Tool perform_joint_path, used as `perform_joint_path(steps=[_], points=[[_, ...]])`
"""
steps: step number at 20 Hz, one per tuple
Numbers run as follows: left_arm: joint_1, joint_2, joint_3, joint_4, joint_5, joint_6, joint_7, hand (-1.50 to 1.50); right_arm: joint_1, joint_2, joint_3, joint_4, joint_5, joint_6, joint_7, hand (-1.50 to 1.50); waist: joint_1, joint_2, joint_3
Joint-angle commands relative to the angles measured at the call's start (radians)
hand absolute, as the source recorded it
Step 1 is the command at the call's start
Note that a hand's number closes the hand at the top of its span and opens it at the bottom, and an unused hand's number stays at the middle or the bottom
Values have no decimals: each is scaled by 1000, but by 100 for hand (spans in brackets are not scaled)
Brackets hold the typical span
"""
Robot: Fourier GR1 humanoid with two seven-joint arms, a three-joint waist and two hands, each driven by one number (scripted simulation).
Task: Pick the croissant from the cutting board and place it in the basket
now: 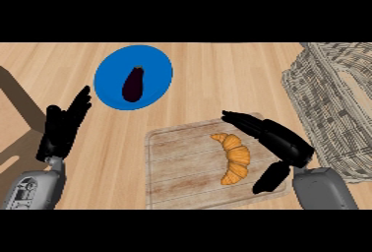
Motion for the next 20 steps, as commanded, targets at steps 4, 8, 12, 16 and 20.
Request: perform_joint_path(steps=[4,8,12,16,20], points=[[-23,-41,0,-36,-37,19,62,0,1,31,19,97,63,-34,-45,-150,0,0,0],[-42,-44,19,47,-32,-10,-7,0,-3,112,56,35,79,-25,70,-150,-2,0,0],[-38,-55,23,57,-63,3,-41,0,-25,120,39,76,87,-35,42,-150,-1,0,0],[74,-63,7,-37,-61,-13,-46,0,-35,45,45,158,136,-51,-77,150,3,0,0],[-77,-41,66,129,-43,-21,-60,0,-23,57,64,177,206,-206,-164,150,-3,2,0]])
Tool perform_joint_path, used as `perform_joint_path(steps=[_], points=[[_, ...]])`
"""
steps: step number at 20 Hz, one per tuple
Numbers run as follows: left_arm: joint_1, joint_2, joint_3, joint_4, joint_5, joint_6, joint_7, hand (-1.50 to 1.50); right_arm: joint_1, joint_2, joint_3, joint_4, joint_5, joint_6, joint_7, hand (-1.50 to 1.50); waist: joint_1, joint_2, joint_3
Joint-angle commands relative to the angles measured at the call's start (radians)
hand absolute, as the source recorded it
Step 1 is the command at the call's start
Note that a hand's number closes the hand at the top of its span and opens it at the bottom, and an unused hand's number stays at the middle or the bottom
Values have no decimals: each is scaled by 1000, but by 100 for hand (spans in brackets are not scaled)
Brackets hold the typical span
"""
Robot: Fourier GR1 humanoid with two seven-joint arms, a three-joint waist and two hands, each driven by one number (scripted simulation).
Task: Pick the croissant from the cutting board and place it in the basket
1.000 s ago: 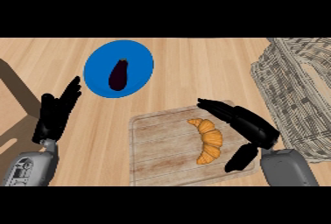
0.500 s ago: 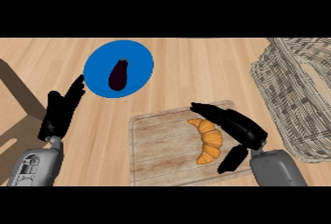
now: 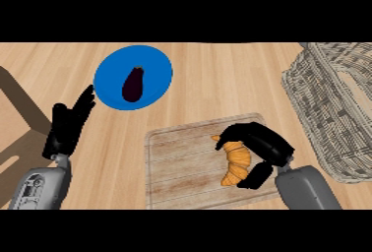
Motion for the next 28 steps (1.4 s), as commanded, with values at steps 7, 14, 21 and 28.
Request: perform_joint_path(steps=[7,14,21,28], points=[[-25,0,10,-25,-7,-1,31,0,23,56,71,-27,191,-174,85,150,-3,0,2],[23,-12,-7,-13,-10,-8,-14,0,-118,63,26,70,470,-88,632,150,16,-1,-2],[45,-14,-3,-65,2,-15,28,0,-99,148,90,-101,354,-96,809,150,5,-2,2],[5,-1,16,-3,5,-22,2,0,-179,150,47,-408,53,-111,985,150,-12,-4,2]])
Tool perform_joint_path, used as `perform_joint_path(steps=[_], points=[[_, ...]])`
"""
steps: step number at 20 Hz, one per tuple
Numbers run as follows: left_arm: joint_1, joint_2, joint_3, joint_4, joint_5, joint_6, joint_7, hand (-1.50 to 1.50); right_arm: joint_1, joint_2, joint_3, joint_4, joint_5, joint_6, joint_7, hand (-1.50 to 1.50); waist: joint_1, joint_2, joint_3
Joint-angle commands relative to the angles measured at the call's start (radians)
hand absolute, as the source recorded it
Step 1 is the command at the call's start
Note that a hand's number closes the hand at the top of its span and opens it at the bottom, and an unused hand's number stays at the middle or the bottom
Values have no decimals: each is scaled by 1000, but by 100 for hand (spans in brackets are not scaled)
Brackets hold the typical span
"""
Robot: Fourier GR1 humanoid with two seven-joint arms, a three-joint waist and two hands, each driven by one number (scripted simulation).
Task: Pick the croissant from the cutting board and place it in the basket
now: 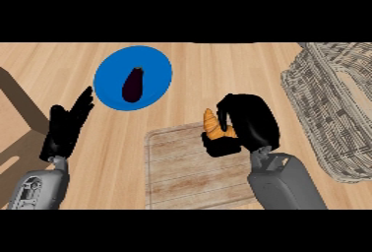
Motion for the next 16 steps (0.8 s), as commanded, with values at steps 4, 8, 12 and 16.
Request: perform_joint_path(steps=[4,8,12,16], points=[[-26,-1,4,39,-18,16,-21,0,-145,6,-52,-297,-240,-64,285,150,-8,0,0],[-1,-23,-15,8,-30,30,-21,0,-349,6,-153,-370,-243,40,458,150,-3,0,-1],[-3,-13,-11,8,-29,20,-6,0,-525,6,-273,-347,-284,105,573,150,1,2,0],[-1,22,18,8,6,-27,-22,0,-655,-22,-329,-295,-302,135,648,150,4,1,0]])
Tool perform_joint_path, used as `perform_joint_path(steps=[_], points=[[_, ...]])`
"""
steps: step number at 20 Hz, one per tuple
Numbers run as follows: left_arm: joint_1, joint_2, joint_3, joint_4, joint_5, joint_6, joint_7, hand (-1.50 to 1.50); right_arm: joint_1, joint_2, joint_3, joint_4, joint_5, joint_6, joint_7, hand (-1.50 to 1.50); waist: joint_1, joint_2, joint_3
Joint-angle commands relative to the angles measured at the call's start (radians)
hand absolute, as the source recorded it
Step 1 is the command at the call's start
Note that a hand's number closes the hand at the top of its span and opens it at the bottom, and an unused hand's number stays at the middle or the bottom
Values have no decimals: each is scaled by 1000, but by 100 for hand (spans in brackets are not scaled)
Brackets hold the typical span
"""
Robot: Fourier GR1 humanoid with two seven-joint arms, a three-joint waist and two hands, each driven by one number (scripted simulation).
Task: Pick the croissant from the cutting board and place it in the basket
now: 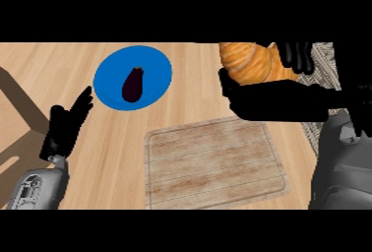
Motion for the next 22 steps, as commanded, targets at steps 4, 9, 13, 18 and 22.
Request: perform_joint_path(steps=[4,9,13,18,22], points=[[39,-50,-37,-33,-28,36,7,0,-188,-144,-182,137,-50,82,76,150,1,2,0],[22,-2,-2,-23,-13,11,15,0,-257,-312,-143,310,29,212,42,150,4,4,-2],[20,-10,11,-2,2,11,-8,0,-229,-459,-138,369,49,320,-33,150,-10,3,-2],[17,-23,-30,-56,-25,15,49,0,-190,-578,-198,472,52,344,-136,150,3,3,1],[28,8,9,-64,21,-28,28,0,-65,-649,-230,465,67,314,-235,150,2,3,1]])
